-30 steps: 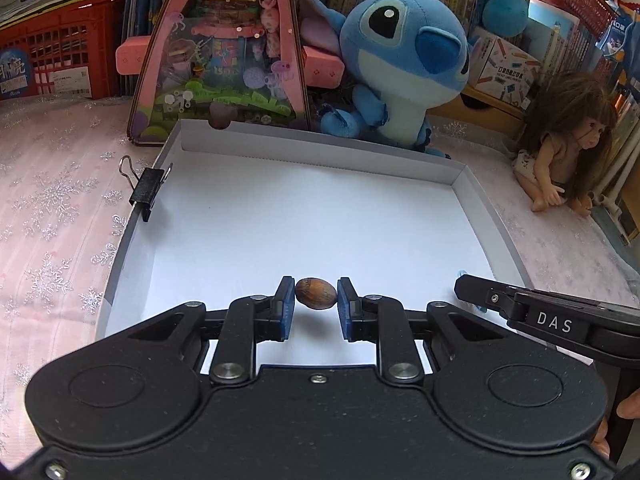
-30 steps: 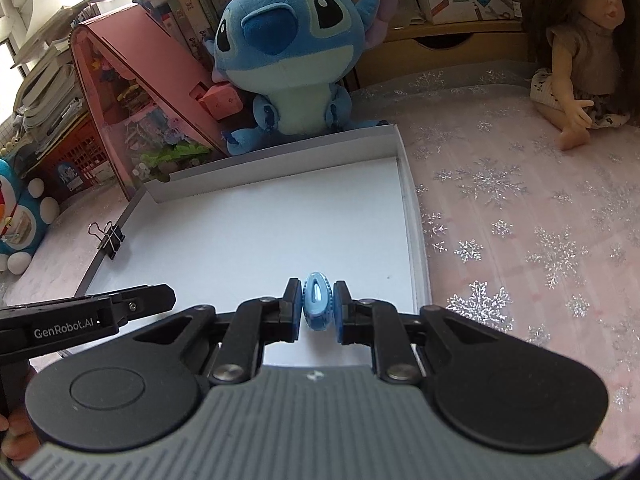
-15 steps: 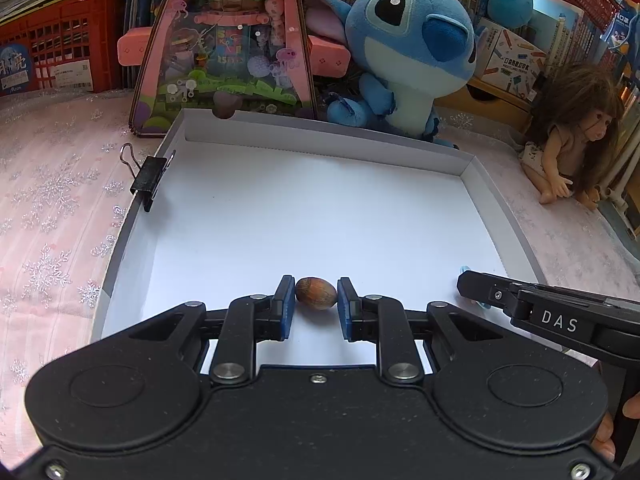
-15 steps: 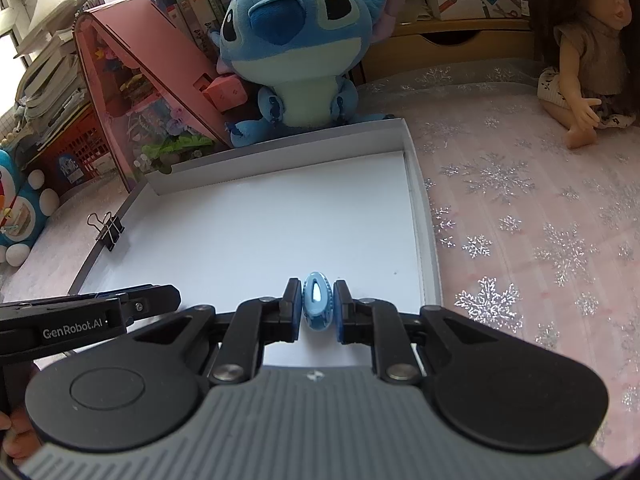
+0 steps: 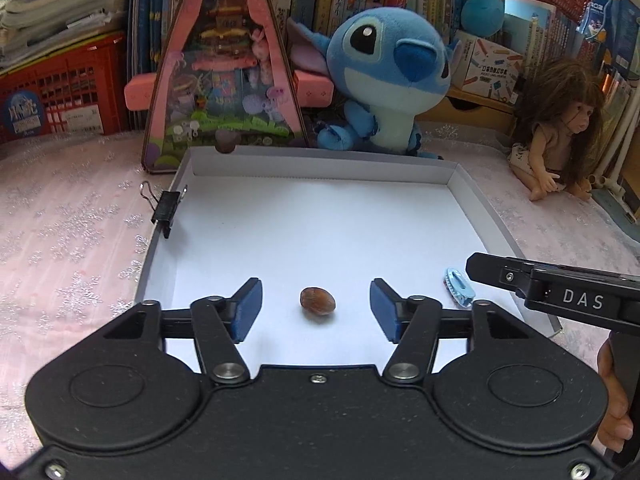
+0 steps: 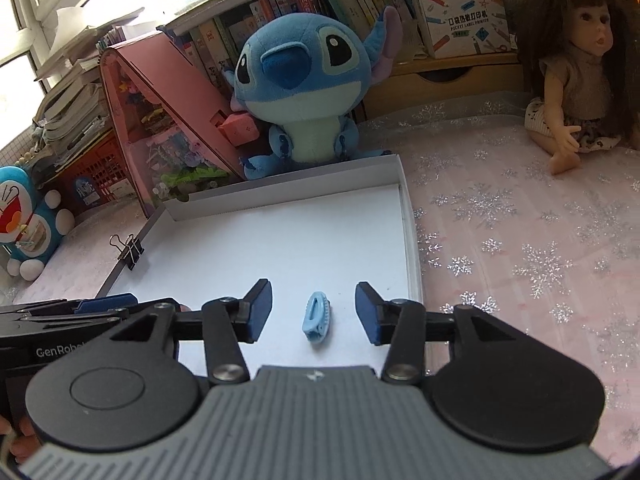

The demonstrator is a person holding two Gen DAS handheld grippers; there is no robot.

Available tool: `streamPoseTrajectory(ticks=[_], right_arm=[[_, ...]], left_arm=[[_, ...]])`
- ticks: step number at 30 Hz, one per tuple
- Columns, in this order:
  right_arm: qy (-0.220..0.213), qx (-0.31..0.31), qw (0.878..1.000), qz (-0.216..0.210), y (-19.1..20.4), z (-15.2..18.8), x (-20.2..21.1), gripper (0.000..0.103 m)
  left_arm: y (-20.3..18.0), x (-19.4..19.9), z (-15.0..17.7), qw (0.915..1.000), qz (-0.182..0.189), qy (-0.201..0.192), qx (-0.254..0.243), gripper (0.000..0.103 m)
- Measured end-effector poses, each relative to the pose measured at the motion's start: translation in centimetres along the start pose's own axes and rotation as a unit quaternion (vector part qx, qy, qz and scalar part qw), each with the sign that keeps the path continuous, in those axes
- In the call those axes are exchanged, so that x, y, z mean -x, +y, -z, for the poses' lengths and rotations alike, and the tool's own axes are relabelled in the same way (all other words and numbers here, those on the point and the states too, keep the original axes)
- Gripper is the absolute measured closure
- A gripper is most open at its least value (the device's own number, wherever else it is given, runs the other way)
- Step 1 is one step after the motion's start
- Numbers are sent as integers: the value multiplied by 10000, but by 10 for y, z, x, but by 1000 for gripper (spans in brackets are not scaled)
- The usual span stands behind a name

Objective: Organize rigid objects
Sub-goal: 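Carry the acorn and blue clip into the white tray and open both tools, then withdraw both tools from the tray back toward the remaining objects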

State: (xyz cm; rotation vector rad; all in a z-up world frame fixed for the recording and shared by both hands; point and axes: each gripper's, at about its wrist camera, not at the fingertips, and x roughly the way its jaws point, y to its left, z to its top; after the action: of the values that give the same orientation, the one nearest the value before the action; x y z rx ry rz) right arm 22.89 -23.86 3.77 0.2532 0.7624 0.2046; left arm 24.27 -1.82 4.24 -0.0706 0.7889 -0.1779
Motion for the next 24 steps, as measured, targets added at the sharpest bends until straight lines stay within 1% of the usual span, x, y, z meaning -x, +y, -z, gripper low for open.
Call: streamPoseTrajectory(ticks=[1,3,5,6,13,18,20,24], right_arm=[[-49,57,10000,6,0,2,4,37],[-147,170,9997,10,0,5,13,33],[-222,217,9995,-20,0,9,22,28],[-254,233,9994,-48,1,11,26,27],[-454,454,9978,-190,7,32,54,19],[-580,647,9960,-213,11,49,71,16],[-625,745,9951,-194,12,55,77,16],[-684,866,9937,-203,13,68,87,14]], left_arm=[[-2,6,3,10000,2,-38,-34,38],[-4,15,9,9999,64,-103,-116,29],[-8,26,18,9995,116,-217,-205,26],[-9,32,21,9992,132,-275,-244,24],[-17,66,52,9972,304,-512,-449,19],[-15,83,71,9967,440,-585,-337,18],[-14,89,80,9962,451,-671,-323,18],[-14,99,95,9951,380,-792,-455,16]])
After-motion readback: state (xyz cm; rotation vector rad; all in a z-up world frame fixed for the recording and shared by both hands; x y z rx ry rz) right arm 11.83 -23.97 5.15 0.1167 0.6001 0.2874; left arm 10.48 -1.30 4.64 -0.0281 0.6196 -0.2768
